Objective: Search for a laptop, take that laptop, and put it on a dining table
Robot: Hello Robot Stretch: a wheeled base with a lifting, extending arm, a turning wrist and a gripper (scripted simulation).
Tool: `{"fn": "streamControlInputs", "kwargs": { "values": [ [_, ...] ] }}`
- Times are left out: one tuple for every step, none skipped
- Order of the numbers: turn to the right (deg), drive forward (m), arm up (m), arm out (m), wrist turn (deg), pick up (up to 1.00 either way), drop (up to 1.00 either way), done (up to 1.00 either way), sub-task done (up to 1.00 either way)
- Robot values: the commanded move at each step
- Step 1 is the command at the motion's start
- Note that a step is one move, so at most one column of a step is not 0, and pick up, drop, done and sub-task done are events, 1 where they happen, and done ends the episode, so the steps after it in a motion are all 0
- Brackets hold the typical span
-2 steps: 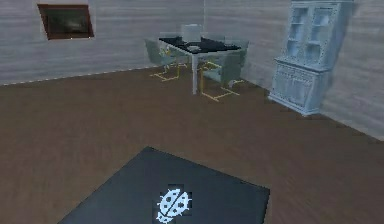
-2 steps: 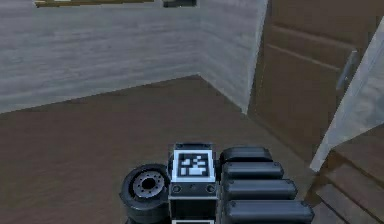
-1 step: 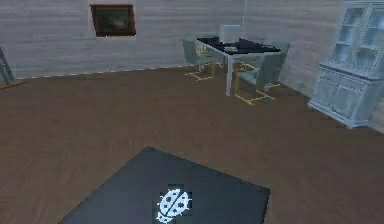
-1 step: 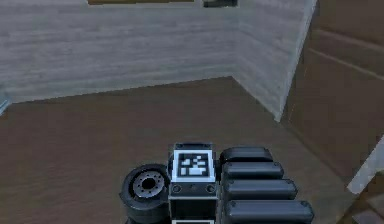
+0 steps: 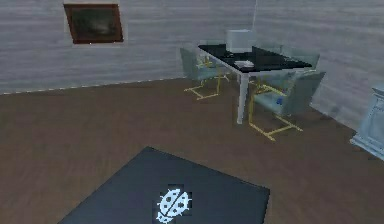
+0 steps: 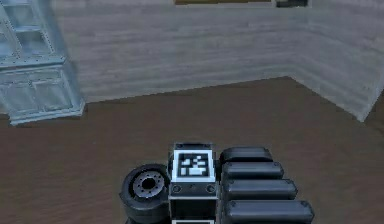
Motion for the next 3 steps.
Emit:
{"fn": "streamControlInputs", "kwargs": {
  "values": [
    [0.0,1.0,0.0,0.0,0.0,0.0,0.0,0.0,0.0],
    [0.0,1.0,0.0,0.0,0.0,0.0,0.0,0.0,0.0],
    [0.0,0.65,0.0,0.0,0.0,0.0,0.0,0.0,0.0]
  ]
}}
